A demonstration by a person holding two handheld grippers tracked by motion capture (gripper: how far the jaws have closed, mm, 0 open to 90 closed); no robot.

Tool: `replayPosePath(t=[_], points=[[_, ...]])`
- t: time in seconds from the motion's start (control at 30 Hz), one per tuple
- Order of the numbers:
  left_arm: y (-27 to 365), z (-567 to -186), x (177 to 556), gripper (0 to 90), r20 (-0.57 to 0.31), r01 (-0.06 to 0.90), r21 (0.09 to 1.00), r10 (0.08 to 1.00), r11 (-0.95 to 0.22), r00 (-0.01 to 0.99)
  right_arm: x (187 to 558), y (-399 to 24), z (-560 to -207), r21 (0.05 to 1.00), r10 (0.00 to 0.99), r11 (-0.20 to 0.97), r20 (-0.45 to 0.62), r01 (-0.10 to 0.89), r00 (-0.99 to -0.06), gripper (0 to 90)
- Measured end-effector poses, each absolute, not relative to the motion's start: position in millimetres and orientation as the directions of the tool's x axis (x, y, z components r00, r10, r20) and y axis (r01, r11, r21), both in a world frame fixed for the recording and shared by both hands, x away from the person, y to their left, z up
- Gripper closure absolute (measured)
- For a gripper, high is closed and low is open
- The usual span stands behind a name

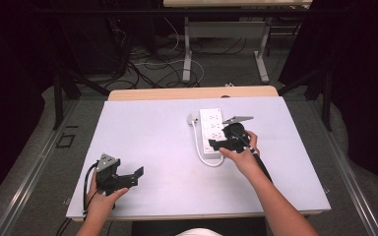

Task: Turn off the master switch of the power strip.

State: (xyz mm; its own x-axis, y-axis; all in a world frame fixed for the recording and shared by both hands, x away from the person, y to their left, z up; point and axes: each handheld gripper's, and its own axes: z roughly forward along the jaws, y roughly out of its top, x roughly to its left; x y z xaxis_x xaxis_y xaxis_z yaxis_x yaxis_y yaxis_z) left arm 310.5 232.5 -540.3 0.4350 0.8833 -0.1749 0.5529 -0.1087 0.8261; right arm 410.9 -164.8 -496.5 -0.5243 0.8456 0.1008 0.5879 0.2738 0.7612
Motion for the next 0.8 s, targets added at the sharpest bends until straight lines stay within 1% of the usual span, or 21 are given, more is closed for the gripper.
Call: replayPosePath(t=[0.03, 0.13, 0.2, 0.27, 0.37, 0.4, 0.53, 0.8], points=[[232.5, -540.2, 310.5, 1.6, -0.174, 0.553, 0.826, 0.883, -0.11, 0.436, 410.9, -164.8, -496.5, 0.761, 0.846, 0.274, 0.101, 0.588, -0.524, 25.1], [231.7, -540.5, 310.7, 1.6, -0.172, 0.549, 0.828, 0.884, -0.109, 0.435, 407.2, -169.4, -494.6, 0.757, 0.846, 0.264, 0.116, 0.597, -0.521, 15.3], [231.4, -540.9, 311.1, 1.6, -0.172, 0.549, 0.829, 0.884, -0.109, 0.435, 404.7, -173.0, -493.9, 0.761, 0.838, 0.262, 0.126, 0.594, -0.531, 14.8], [231.5, -540.8, 311.2, 1.6, -0.172, 0.551, 0.827, 0.884, -0.109, 0.434, 399.8, -176.4, -492.5, 0.763, 0.843, 0.24, 0.143, 0.6, -0.519, 14.7], [231.5, -541.0, 311.3, 1.6, -0.173, 0.552, 0.827, 0.885, -0.108, 0.432, 393.0, -182.3, -490.8, 0.786, 0.847, 0.23, 0.128, 0.574, -0.515, 12.5], [231.5, -541.1, 311.4, 1.6, -0.173, 0.552, 0.827, 0.885, -0.108, 0.432, 389.3, -183.8, -489.6, 0.785, 0.85, 0.218, 0.139, 0.58, -0.508, 10.0], [231.5, -541.3, 311.5, 1.6, -0.173, 0.552, 0.827, 0.886, -0.107, 0.43, 379.8, -192.3, -487.6, 0.801, 0.844, 0.234, 0.115, 0.551, -0.524, 1.1], [231.6, -541.3, 311.3, 1.6, -0.171, 0.55, 0.828, 0.886, -0.108, 0.431, 359.5, -215.9, -489.0, 0.819, 0.862, 0.219, 0.093, 0.531, -0.499, 0.0]])
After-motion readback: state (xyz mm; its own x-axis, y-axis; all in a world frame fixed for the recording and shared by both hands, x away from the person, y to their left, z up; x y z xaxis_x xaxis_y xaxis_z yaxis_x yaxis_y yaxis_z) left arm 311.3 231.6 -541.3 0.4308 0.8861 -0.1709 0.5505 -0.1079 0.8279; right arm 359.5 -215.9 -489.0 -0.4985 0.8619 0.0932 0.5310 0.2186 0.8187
